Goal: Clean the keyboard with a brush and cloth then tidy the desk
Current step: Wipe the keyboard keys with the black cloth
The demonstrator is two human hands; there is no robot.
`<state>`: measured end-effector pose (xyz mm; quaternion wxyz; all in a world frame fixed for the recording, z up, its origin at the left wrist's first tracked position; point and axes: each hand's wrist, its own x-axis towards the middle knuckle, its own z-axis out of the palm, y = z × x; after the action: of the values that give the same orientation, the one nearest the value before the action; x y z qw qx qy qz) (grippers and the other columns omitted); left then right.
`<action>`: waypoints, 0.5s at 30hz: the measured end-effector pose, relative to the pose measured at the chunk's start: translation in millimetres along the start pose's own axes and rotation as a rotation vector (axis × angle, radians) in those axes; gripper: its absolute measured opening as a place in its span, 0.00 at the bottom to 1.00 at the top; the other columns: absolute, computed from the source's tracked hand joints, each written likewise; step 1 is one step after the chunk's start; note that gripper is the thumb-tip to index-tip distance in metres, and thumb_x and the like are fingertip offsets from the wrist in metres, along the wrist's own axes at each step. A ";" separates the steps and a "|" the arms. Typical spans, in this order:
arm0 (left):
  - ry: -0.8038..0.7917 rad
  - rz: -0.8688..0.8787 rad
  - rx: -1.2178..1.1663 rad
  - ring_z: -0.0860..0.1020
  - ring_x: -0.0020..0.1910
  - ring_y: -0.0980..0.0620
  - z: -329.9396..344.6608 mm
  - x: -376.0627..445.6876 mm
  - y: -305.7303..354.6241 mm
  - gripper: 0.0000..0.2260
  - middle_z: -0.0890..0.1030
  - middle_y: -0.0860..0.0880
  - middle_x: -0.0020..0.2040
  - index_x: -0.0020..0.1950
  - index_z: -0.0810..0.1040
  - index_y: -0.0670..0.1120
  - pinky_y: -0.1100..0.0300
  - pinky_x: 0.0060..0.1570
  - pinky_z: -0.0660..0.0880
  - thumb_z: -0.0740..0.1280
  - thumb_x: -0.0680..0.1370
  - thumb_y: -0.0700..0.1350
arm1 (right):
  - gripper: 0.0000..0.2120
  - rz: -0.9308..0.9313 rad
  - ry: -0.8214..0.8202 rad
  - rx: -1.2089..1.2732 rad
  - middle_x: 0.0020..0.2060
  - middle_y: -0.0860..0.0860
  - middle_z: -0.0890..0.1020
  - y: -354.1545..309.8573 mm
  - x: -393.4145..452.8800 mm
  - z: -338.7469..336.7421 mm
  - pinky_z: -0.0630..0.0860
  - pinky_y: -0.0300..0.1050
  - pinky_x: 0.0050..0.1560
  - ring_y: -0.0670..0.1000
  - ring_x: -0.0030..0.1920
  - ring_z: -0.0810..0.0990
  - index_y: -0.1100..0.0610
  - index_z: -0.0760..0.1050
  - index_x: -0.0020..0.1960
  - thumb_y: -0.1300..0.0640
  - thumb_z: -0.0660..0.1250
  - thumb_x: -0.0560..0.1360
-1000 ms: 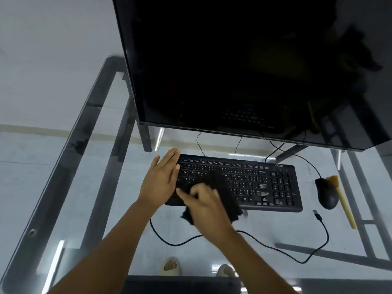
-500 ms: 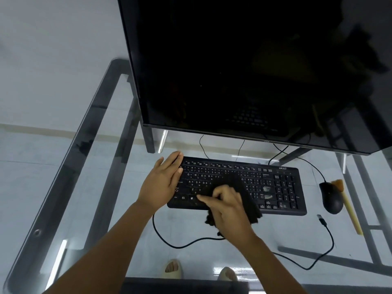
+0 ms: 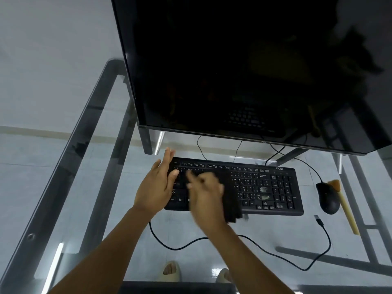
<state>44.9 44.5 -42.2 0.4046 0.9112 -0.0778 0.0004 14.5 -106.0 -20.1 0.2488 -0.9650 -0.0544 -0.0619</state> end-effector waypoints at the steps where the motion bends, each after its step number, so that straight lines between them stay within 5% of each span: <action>1: 0.005 0.013 -0.005 0.64 0.72 0.52 -0.1 0.6 0.2 0.24 0.62 0.57 0.75 0.74 0.37 0.65 0.47 0.62 0.72 0.44 0.80 0.63 | 0.16 -0.132 -0.090 -0.042 0.46 0.50 0.75 -5.8 0.6 2.2 0.58 0.43 0.44 0.51 0.46 0.73 0.49 0.76 0.63 0.53 0.59 0.78; 3: 0.002 0.022 0.001 0.63 0.73 0.52 0.2 1.7 -0.4 0.24 0.62 0.57 0.75 0.73 0.37 0.66 0.46 0.62 0.72 0.44 0.80 0.63 | 0.17 -0.127 -0.104 -0.086 0.47 0.50 0.77 10.8 13.9 -2.6 0.60 0.44 0.44 0.53 0.47 0.74 0.47 0.76 0.64 0.51 0.57 0.78; 6: -0.001 -0.002 0.013 0.65 0.72 0.48 1.7 1.5 -2.2 0.25 0.63 0.56 0.75 0.75 0.40 0.64 0.43 0.62 0.72 0.44 0.80 0.64 | 0.14 0.279 0.207 -0.041 0.47 0.54 0.78 37.4 26.4 -13.0 0.70 0.51 0.50 0.55 0.46 0.76 0.53 0.80 0.61 0.59 0.67 0.76; 7: 0.001 -0.007 0.017 0.66 0.71 0.47 2.1 1.4 -2.2 0.26 0.64 0.55 0.74 0.76 0.42 0.62 0.43 0.61 0.72 0.44 0.80 0.64 | 0.15 0.307 0.199 -0.053 0.47 0.55 0.78 28.5 27.0 -12.2 0.71 0.53 0.50 0.56 0.47 0.76 0.54 0.80 0.61 0.60 0.68 0.75; 10: -0.001 -0.022 0.014 0.67 0.71 0.46 2.5 0.7 -3.0 0.27 0.66 0.54 0.73 0.77 0.46 0.59 0.42 0.60 0.73 0.44 0.80 0.64 | 0.14 0.026 -0.104 0.022 0.48 0.49 0.75 -8.1 25.1 -2.9 0.66 0.48 0.48 0.52 0.50 0.71 0.48 0.76 0.61 0.52 0.58 0.79; 12: -0.008 -0.025 0.015 0.67 0.71 0.46 2.3 0.2 -2.6 0.26 0.67 0.54 0.73 0.77 0.45 0.61 0.43 0.61 0.72 0.43 0.79 0.65 | 0.15 -0.104 -0.131 -0.025 0.47 0.48 0.76 4.3 31.4 -7.0 0.65 0.46 0.46 0.51 0.48 0.72 0.46 0.77 0.62 0.51 0.57 0.79; 15: -0.013 -0.035 0.033 0.67 0.70 0.46 1.9 0.4 -2.4 0.26 0.68 0.52 0.71 0.77 0.46 0.60 0.43 0.61 0.72 0.42 0.79 0.65 | 0.15 0.226 0.109 -0.099 0.48 0.52 0.77 43.9 43.6 -17.0 0.61 0.45 0.46 0.55 0.47 0.76 0.50 0.79 0.63 0.58 0.65 0.77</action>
<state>45.5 44.7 -45.3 0.3889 0.9190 -0.0644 -0.0115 61.8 -149.3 -19.7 0.2089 -0.9714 0.0711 -0.0882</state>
